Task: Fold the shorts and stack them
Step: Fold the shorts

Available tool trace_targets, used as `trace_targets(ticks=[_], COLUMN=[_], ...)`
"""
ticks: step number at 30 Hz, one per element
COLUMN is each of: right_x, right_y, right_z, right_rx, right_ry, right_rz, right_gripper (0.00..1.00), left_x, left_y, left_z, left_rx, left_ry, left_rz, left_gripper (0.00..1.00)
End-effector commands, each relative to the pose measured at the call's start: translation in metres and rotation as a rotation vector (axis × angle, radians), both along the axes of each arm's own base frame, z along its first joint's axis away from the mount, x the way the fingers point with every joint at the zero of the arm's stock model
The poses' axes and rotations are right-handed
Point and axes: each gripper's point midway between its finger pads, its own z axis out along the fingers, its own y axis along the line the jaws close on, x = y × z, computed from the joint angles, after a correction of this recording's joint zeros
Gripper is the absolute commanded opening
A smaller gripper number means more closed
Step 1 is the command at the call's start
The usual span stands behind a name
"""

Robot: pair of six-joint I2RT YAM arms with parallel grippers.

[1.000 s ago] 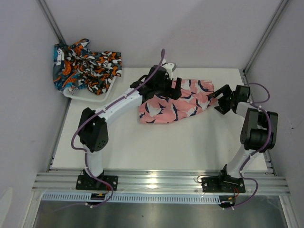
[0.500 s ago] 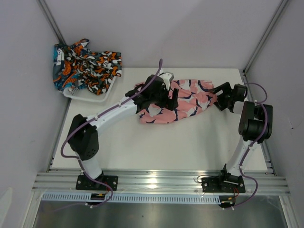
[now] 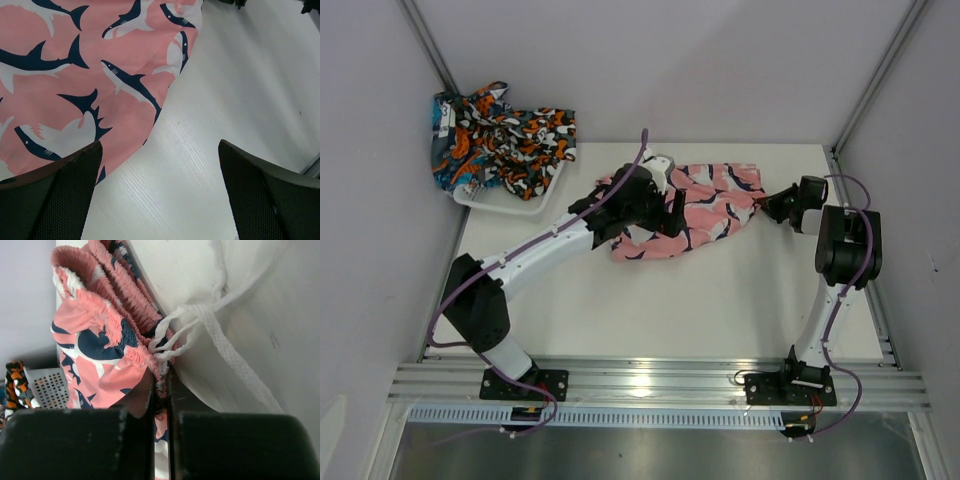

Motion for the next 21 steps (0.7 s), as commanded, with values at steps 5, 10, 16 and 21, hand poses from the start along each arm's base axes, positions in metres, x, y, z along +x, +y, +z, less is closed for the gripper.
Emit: trace_targets(ticks=[5, 10, 16, 21], right_x=[-0.013, -0.084, -0.164, -0.201], right_y=[0.007, 0.045, 0.086, 0.11], right_z=[0.035, 0.046, 0.044, 0.054], right_rx=[-0.136, -0.186, -0.247, -0.257], right_ry=[-0.037, 0.028, 0.127, 0.152], right_rz=[0.016, 0.042, 0.106, 0.163], right_gripper=[0.0, 0.0, 0.0, 0.0], left_x=[-0.008, -0.022, -0.05, -0.08], left_y=[0.007, -0.009, -0.033, -0.05], left_z=[-0.002, -0.012, -0.033, -0.053], left_rx=[0.008, 0.048, 0.121, 0.264], left_ry=[-0.019, -0.094, -0.252, -0.436], left_rz=[-0.01, -0.114, -0.274, -0.356], left_gripper=[0.99, 0.99, 0.99, 0.99])
